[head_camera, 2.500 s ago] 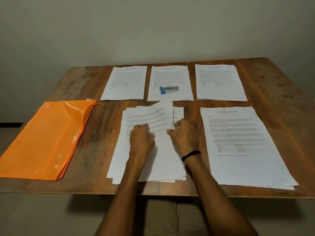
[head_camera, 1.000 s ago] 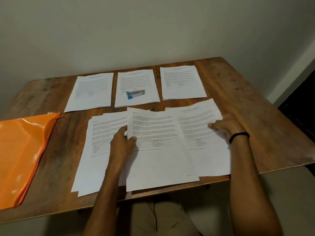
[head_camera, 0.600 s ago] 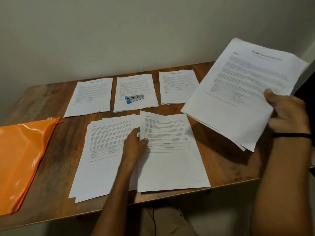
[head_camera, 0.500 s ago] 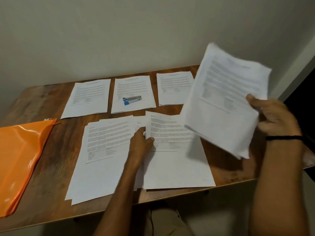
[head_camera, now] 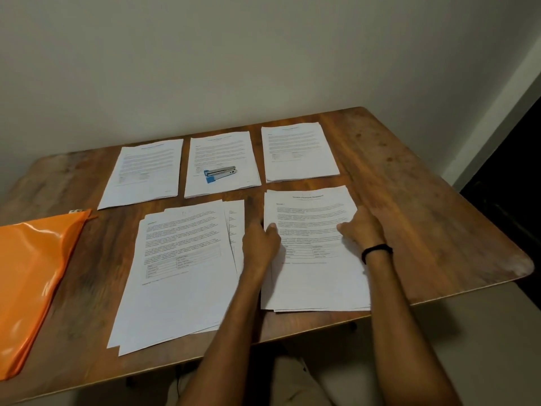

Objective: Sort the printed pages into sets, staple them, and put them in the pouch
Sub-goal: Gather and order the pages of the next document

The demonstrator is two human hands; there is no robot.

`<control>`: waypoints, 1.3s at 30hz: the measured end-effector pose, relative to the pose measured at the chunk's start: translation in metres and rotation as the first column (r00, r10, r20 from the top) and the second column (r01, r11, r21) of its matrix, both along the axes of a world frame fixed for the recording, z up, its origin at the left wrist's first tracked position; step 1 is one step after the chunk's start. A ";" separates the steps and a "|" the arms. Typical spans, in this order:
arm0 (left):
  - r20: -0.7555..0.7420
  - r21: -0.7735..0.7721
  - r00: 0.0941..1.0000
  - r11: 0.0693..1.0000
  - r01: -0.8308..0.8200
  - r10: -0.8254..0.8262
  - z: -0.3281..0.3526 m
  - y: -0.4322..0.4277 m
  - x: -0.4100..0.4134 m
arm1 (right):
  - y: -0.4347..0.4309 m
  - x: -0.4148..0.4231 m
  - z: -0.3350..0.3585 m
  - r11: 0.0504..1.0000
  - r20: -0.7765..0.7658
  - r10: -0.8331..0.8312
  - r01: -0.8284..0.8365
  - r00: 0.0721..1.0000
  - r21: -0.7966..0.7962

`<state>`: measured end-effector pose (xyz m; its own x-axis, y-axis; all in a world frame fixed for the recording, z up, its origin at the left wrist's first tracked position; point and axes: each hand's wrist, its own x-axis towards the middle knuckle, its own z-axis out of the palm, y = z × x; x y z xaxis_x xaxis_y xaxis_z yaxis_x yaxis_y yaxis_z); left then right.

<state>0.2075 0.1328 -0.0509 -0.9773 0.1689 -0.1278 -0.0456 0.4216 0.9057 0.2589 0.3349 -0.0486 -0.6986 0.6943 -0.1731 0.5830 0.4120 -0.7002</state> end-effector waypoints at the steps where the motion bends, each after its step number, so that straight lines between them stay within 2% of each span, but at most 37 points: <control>1: -0.020 0.020 1.000 1.000 0.011 -0.010 -0.001 0.001 0.003 | -0.004 0.000 0.002 0.998 0.041 -0.011 0.008 0.999 0.067; 6: -0.119 0.017 0.992 0.999 0.041 -0.039 -0.004 0.005 0.013 | -0.029 -0.001 0.003 0.952 0.153 -0.143 0.094 0.978 0.293; 11: -0.148 -0.064 0.989 0.998 0.015 -0.025 0.000 0.002 0.012 | -0.046 -0.007 0.006 0.934 0.293 -0.176 0.065 0.940 0.350; 12: -0.143 -0.096 0.990 0.995 -0.022 0.008 0.003 -0.001 0.010 | -0.049 -0.008 0.008 0.931 0.286 -0.183 0.072 0.941 0.358; 14: -0.181 -0.191 0.982 0.977 -0.098 0.063 0.007 -0.013 0.004 | -0.065 -0.010 0.013 0.922 0.163 -0.138 0.067 0.977 0.381; 16: -0.195 -0.225 0.972 0.958 -0.176 0.133 0.011 -0.034 -0.005 | -0.093 -0.017 0.019 0.948 -0.012 -0.005 0.008 1.000 0.319; 18: -0.215 -0.242 0.958 0.940 -0.239 0.188 0.010 -0.063 -0.016 | -0.131 -0.027 0.021 0.971 -0.107 0.152 -0.128 0.983 0.200; 20: -0.238 -0.291 0.948 0.915 -0.278 0.213 0.006 -0.095 -0.028 | -0.168 -0.036 0.018 0.958 -0.088 0.276 -0.268 0.957 0.100; 22: -0.228 -0.343 0.950 0.895 -0.284 0.214 0.002 -0.126 -0.036 | -0.199 -0.044 0.010 0.935 -0.035 0.350 -0.347 0.936 0.073; 26: -0.162 -0.384 0.973 0.898 -0.216 0.165 -0.006 -0.167 -0.042 | -0.231 -0.053 0.001 0.927 0.000 0.351 -0.347 0.936 0.141; 31: -0.124 -0.306 0.986 0.941 -0.144 0.110 0.000 -0.178 -0.040 | -0.244 -0.060 0.006 0.951 -0.044 0.294 -0.288 0.955 0.109; 34: -0.083 -0.292 0.988 0.945 -0.148 0.129 0.007 -0.177 -0.043 | -0.251 -0.060 0.010 0.955 -0.099 0.288 -0.279 0.952 0.099; 39: -0.058 -0.211 0.983 0.960 -0.182 0.173 0.008 -0.180 -0.043 | -0.249 -0.055 0.012 0.944 -0.104 0.323 -0.312 0.941 0.104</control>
